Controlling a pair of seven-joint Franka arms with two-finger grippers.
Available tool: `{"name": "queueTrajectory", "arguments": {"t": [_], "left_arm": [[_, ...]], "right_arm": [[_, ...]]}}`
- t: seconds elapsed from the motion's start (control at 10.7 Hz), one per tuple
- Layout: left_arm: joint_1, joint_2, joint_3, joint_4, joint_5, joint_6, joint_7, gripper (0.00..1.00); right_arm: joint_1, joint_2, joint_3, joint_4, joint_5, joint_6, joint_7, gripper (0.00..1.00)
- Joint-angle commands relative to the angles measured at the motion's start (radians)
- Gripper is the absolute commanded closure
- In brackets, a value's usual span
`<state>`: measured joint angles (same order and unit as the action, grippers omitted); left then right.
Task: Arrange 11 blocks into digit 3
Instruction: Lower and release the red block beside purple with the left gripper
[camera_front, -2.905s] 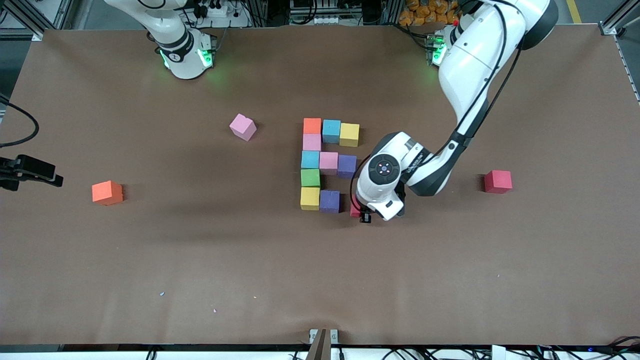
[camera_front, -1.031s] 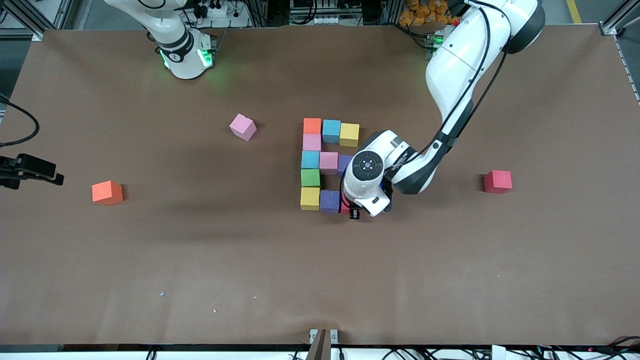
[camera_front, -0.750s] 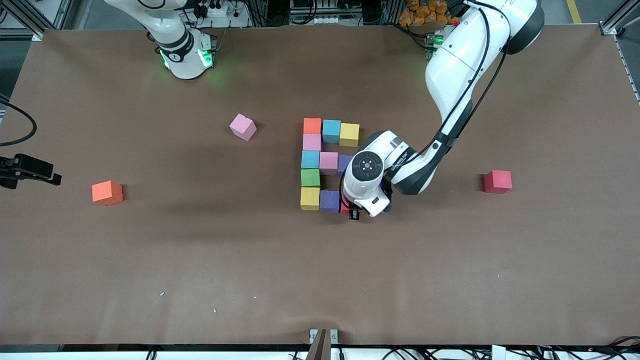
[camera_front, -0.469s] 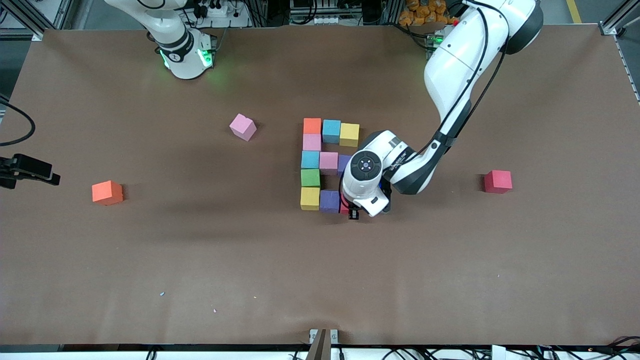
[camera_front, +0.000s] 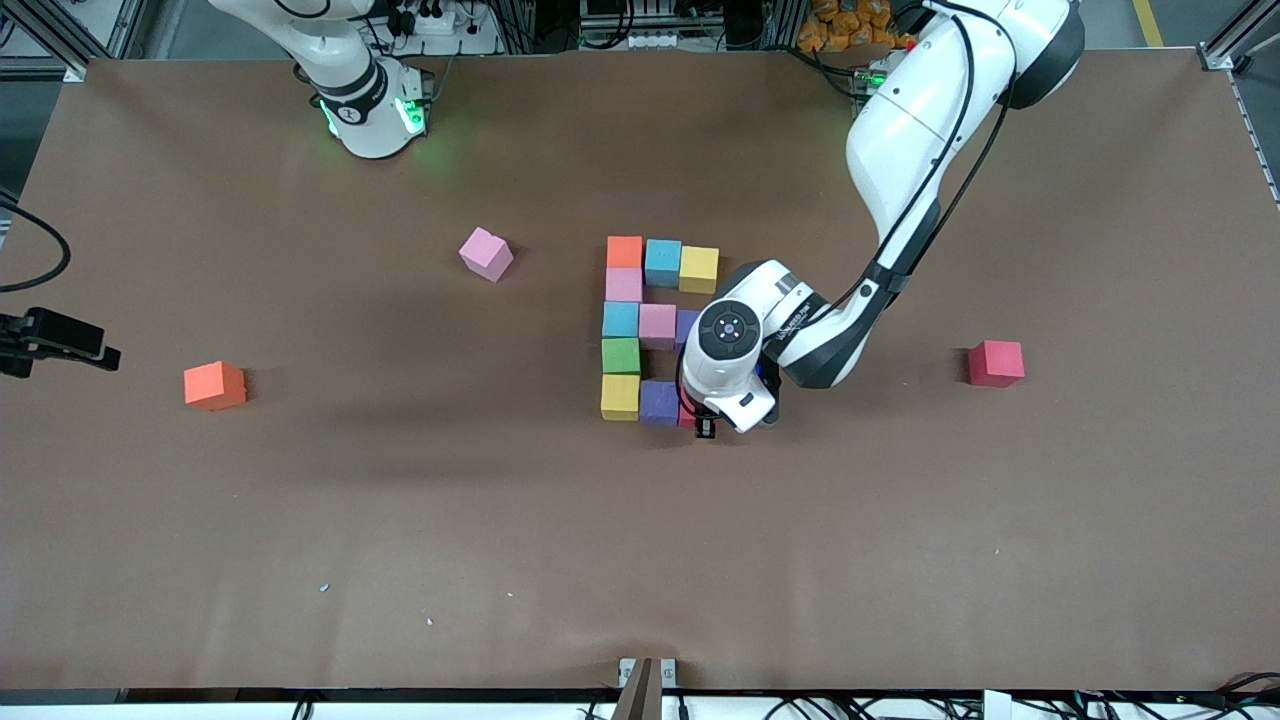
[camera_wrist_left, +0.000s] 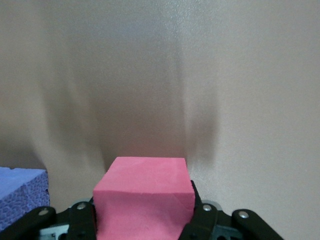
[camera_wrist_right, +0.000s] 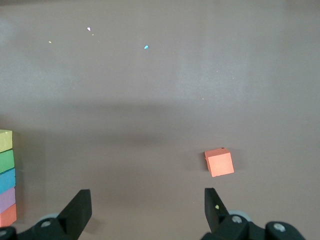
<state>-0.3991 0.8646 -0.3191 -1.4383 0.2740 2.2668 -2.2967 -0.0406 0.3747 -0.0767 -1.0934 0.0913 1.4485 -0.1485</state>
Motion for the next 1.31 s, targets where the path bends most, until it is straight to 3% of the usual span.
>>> {"name": "queueTrajectory", "arguments": {"t": [0.0,0.75,1.03,1.22], "left_arm": [[-0.020,0.025,0.011,0.025,-0.007,-0.007,-0.010,0.00],[0.000,-0.110,-0.003,0.022,-0.016,-0.219,-0.003,0.00],[0.003,-0.206,0.006,0.022,-0.019,-0.300,0.022,0.00],[0.084,-0.313,0.000,0.024,-0.022,-0.375,0.110,0.00]], "right_arm": [[-0.016,-0.019,0.012,-0.013,0.002,-0.007,-0.003,0.00],[-0.021,-0.019,0.014,-0.011,0.002,-0.005,-0.002,0.00],[-0.021,-0.019,0.014,-0.011,0.002,-0.005,-0.002,0.00],[-0.021,-0.019,0.014,-0.011,0.002,-0.005,0.000,0.00]]}}
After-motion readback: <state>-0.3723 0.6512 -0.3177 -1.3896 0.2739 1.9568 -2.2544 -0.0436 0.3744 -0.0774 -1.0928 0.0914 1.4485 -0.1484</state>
